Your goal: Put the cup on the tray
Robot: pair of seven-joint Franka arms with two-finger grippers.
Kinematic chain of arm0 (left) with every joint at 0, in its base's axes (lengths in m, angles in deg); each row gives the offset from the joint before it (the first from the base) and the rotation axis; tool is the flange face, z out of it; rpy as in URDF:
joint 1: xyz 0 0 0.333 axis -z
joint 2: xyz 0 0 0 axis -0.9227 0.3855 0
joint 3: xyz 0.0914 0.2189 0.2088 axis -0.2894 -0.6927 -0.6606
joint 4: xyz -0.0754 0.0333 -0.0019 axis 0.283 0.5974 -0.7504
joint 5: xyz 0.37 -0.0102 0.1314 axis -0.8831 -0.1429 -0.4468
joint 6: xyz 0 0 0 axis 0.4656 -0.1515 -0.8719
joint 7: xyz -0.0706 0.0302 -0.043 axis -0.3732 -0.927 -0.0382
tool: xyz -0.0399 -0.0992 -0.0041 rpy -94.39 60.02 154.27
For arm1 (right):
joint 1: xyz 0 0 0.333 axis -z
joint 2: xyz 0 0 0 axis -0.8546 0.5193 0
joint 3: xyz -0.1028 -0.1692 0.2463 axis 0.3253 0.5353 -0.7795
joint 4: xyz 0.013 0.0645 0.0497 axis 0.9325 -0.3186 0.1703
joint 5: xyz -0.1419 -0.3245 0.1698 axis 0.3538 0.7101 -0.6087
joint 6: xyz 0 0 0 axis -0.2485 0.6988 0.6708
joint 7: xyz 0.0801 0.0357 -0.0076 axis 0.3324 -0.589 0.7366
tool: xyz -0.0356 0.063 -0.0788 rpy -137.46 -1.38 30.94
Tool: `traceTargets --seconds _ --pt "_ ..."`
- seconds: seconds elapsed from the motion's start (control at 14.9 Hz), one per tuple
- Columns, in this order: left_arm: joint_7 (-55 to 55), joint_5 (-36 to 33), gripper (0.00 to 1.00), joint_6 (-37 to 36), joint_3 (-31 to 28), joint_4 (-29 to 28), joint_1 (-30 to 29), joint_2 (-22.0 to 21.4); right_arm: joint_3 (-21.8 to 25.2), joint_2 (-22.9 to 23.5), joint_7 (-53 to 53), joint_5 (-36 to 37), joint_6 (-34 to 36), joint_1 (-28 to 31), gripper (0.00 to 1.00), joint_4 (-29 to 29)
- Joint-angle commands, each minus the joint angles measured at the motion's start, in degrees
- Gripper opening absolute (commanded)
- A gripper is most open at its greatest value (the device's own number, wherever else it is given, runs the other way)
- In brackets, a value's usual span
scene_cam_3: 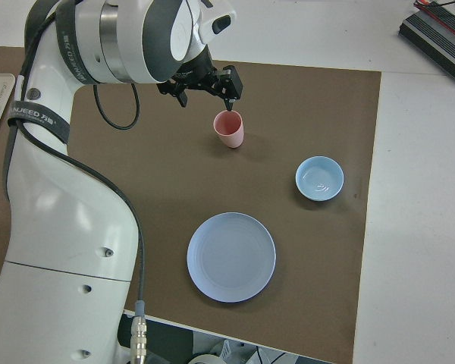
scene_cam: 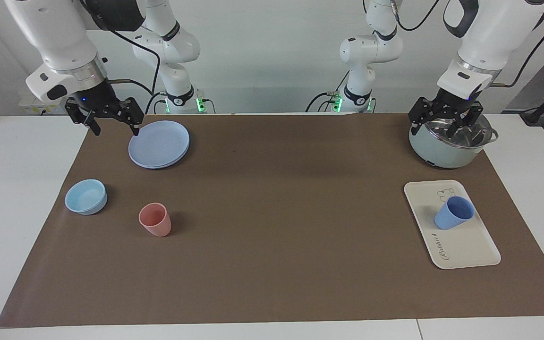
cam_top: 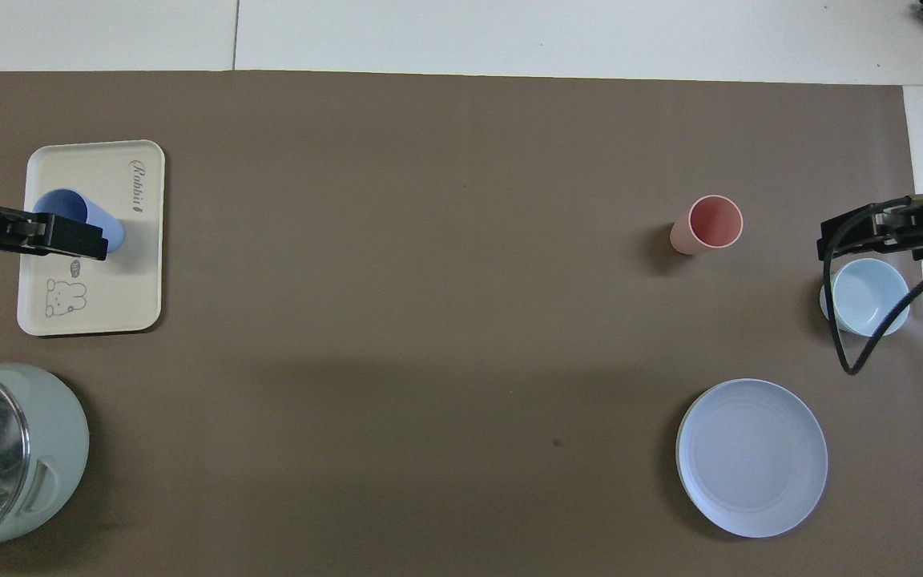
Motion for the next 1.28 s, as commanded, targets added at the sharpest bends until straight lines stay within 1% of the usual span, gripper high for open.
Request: traceTargets --seconds 0.0,0.34,0.47,0.61,1.21 --pt "-0.26 0.74 1.00 -1.48 -0.37 -1.96 0.32 -2.23 -0.29 -2.34 0.69 0.61 0.26 0.21 1.00 -2.28" --pt "-0.08 0.13 1.00 -3.86 -0.46 -1.17 0.14 -2.23 -0.29 -2.42 0.78 0.35 1.49 0.21 1.00 -2.20" --pt "0.00 0.13 1.00 -5.62 -0.46 -0.38 0.14 -2.23 -0.29 -2.25 0.51 -0.88 0.96 0.47 1.00 -2.11" --pt "0.01 0.13 1.00 -5.63 -0.37 -0.55 0.14 -2.40 -0.20 -2.25 0.51 -2.29 0.79 0.83 1.00 -2.11" --pt "0.01 -0.58 1.00 -5.19 -0.37 -0.64 0.14 -2.49 -0.20 -2.25 0.60 -2.29 0.61 0.74 1.00 -2.11"
